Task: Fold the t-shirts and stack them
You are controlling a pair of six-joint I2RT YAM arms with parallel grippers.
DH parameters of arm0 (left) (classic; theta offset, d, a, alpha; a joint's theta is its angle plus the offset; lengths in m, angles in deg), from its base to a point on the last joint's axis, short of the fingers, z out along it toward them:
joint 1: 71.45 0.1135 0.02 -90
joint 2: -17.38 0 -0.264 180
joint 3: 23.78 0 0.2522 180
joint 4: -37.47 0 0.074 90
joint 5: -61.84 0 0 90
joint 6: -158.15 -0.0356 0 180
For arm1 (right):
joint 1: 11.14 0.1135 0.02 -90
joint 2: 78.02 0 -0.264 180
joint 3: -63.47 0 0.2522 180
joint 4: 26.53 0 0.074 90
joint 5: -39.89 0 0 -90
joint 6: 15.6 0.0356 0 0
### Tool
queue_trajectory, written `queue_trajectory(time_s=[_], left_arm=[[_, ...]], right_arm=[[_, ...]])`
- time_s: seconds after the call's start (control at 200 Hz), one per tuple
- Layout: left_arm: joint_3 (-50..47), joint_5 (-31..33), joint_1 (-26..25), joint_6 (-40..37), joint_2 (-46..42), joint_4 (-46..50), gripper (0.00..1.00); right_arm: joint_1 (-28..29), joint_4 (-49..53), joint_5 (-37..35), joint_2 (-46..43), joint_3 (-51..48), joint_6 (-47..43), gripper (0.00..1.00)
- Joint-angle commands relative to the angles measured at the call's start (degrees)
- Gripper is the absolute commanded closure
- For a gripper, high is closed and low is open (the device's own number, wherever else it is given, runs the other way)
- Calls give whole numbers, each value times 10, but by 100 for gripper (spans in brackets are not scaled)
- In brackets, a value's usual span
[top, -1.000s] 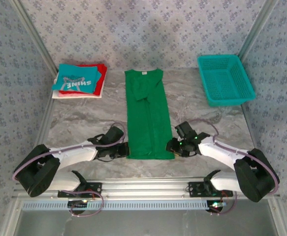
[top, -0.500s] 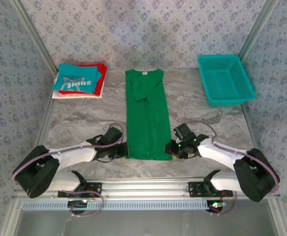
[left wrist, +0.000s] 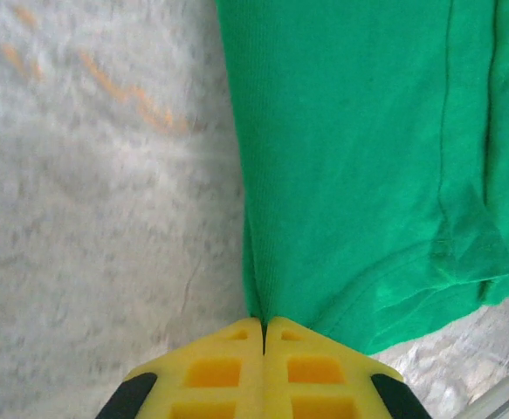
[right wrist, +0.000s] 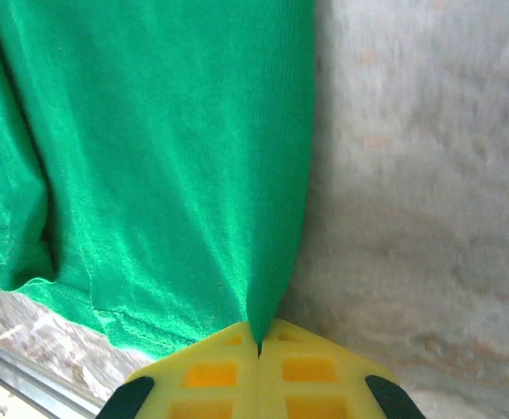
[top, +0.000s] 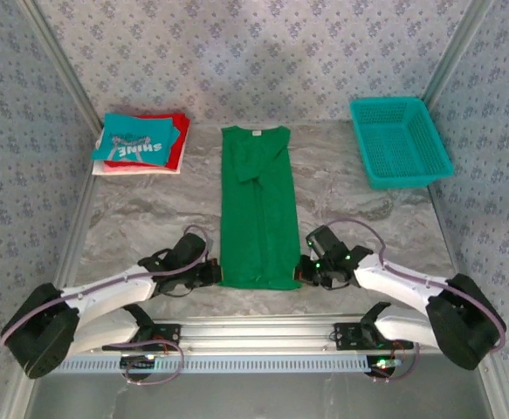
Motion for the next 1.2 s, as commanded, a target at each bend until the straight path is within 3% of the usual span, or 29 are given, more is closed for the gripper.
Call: queue_trajectory(time_s=[0.0,0.22,0.4,0.765,1.194], left_arm=[[-12,13,-26,31,-34,53,100],[10,45,-39,46,-129,119,100],[77,37,6,1,-139,137,100],[165,2,131,-95,-51,76,100],[273,-9,204,-209,99,32,100]], right_arm=[[24,18,-7,-34,-23,37,100],[29,47,-23,-89,2,40,100],[4,65,-37,-72,84,-14,100],[-83,63,-37,20,201,-113,100],[-158,25,-36,146,299,-157,100]])
